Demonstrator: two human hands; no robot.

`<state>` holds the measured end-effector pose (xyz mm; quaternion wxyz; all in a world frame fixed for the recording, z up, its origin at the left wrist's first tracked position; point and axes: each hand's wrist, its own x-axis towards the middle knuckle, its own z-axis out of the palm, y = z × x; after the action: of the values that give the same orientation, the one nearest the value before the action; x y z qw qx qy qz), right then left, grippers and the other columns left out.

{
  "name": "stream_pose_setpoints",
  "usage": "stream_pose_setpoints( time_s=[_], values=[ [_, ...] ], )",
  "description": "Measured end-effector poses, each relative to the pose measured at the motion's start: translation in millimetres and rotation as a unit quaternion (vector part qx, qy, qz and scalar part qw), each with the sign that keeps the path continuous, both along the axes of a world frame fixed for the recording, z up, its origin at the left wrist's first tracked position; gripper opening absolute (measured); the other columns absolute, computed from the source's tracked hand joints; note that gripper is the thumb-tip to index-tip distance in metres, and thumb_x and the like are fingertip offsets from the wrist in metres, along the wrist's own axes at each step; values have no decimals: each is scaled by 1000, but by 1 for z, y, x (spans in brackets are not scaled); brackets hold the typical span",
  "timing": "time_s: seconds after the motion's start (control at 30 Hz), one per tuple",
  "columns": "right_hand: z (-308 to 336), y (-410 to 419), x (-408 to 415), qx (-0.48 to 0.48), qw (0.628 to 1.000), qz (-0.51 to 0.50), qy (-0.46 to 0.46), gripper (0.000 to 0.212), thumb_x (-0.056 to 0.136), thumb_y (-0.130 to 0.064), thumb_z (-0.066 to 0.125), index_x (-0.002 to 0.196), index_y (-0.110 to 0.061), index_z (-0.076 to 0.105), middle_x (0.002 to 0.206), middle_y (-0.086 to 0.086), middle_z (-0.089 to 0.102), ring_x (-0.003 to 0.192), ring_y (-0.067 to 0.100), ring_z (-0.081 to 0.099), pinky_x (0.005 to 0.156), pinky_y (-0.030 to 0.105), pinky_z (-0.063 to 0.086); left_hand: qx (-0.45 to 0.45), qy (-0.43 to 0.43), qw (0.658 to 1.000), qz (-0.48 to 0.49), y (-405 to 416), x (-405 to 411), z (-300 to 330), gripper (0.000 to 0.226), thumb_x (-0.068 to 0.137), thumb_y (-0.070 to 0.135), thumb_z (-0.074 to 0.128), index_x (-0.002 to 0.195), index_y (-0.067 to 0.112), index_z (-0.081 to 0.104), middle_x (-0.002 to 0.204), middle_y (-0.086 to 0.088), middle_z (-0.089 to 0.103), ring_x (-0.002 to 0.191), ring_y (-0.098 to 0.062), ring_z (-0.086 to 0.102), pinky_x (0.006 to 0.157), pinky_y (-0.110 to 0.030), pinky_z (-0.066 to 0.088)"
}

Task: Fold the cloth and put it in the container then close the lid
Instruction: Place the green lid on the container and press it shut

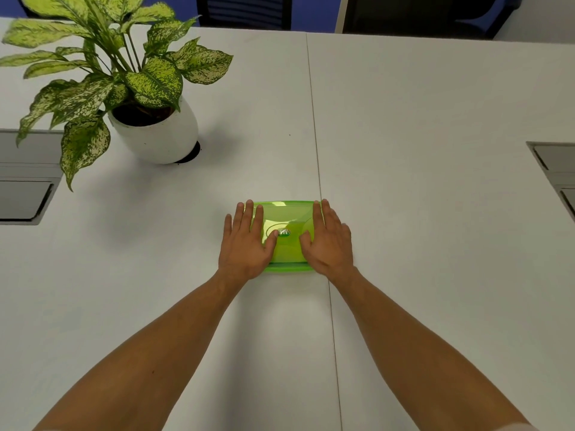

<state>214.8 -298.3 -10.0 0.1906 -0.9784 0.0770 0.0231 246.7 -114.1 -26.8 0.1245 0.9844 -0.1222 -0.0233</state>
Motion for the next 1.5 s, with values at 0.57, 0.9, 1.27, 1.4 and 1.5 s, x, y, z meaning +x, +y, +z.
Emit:
stream_pose_setpoints(
  time_s=[0.57, 0.9, 1.27, 1.4, 1.5],
  values=[
    [-9, 2, 6, 44, 999, -13, -4, 92, 84, -74, 32, 152, -16, 7, 162, 4, 9, 148, 22, 12, 120, 43, 16, -43, 19, 999, -6, 3, 5, 1, 81, 88, 65, 18, 152, 15, 17, 162, -9, 10, 150, -23, 2, 121, -42, 12],
    [-9, 1, 4, 101, 994, -18, -28, 92, 84, -71, 42, 151, -18, 9, 162, 2, 8, 147, 22, 15, 117, 38, 24, -119, 35, 992, 25, 5, 4, 0, 86, 91, 62, 35, 152, 8, 9, 162, -5, 6, 149, -16, -2, 120, -32, 6],
    [-14, -1, 5, 137, 989, -36, -38, 65, 95, -51, 38, 151, -24, 17, 161, -2, 10, 142, 26, 23, 114, 39, 24, -340, 62, 929, 131, 11, 3, 1, 50, 102, 26, 35, 148, 10, 27, 152, -11, 33, 141, -23, 29, 111, -23, 19],
    [-13, -2, 5, 138, 988, -58, -36, 58, 97, -47, 36, 149, -27, 21, 158, 2, 16, 136, 33, 27, 110, 44, 29, -266, 59, 948, 164, 10, 6, -3, 49, 101, 31, 32, 149, 19, 26, 135, -18, 43, 126, -32, 38, 106, -39, 30],
    [-12, -1, 4, 131, 988, -69, -42, 55, 97, -47, 34, 149, -31, 21, 157, 1, 20, 132, 32, 30, 105, 46, 35, -304, 83, 926, 208, 9, 4, 2, 44, 101, 35, 31, 145, 27, 33, 132, -14, 44, 122, -31, 45, 98, -38, 35]
  ],
)
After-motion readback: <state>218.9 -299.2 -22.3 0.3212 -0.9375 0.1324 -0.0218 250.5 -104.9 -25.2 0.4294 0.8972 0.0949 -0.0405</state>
